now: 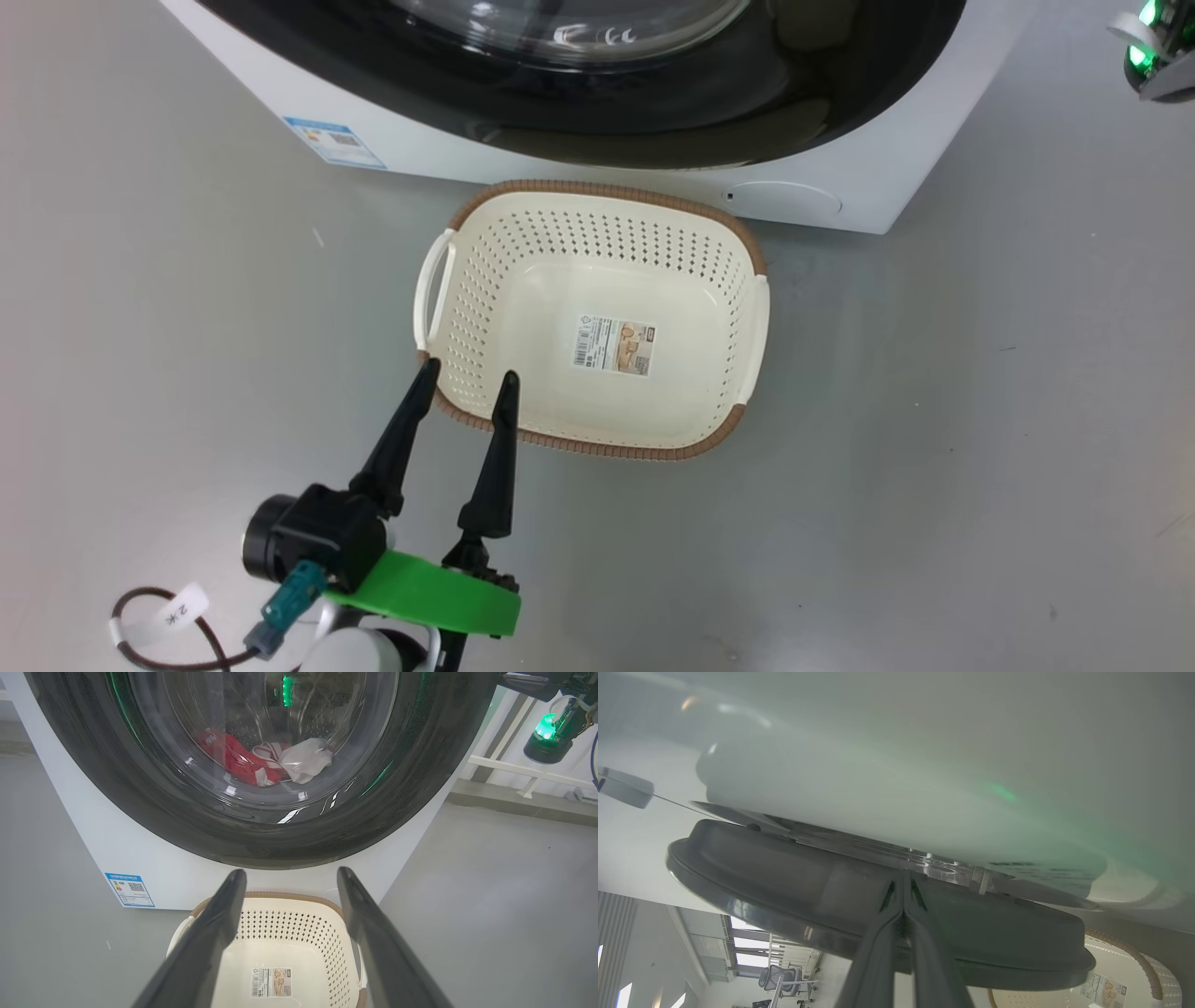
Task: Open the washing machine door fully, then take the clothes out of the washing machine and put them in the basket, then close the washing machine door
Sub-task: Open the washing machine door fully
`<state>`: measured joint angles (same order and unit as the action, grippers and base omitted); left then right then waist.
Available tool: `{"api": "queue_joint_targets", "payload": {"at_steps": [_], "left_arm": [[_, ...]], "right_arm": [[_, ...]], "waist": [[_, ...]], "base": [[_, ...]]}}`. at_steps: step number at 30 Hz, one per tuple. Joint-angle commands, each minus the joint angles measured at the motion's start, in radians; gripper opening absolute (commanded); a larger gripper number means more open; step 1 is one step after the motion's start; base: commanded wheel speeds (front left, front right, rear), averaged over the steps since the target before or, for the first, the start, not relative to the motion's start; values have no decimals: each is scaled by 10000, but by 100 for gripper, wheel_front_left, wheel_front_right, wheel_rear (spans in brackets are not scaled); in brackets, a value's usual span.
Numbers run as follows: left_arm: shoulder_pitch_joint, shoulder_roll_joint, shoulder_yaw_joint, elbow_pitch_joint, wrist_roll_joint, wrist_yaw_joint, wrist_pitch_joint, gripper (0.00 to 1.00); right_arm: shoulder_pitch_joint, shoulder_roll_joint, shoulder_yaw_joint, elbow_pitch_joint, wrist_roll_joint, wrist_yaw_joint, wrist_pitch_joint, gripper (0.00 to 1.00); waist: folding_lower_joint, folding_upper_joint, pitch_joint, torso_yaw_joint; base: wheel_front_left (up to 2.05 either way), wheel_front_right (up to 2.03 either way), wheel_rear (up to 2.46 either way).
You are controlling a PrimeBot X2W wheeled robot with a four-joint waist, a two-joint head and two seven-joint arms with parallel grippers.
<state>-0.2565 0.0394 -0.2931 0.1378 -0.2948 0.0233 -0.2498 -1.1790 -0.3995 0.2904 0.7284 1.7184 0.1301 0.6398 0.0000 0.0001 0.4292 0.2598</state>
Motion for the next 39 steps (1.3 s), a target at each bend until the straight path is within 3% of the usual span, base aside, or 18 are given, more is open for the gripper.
{"api": "queue_joint_targets", "payload": {"at_steps": [1,22,39], "left_arm": [[-216,108,204,-268,-107,66,-120,100],[-329,108,-210,-284,-287,230,-120,100],[413,108,76,11,206,-9,-120,100]], "right_arm": [[-313,85,95,-103,-59,6,197,0],[-417,378,346,177,33,6,1279,0],[2346,798,722,-1869,-61,6,1891,0]], "waist": [[0,-1,143,101],[0,-1,-60,396],[0,-1,-1489,543]], "base": [[0,0,0],[0,0,0],[0,0,0]]}}
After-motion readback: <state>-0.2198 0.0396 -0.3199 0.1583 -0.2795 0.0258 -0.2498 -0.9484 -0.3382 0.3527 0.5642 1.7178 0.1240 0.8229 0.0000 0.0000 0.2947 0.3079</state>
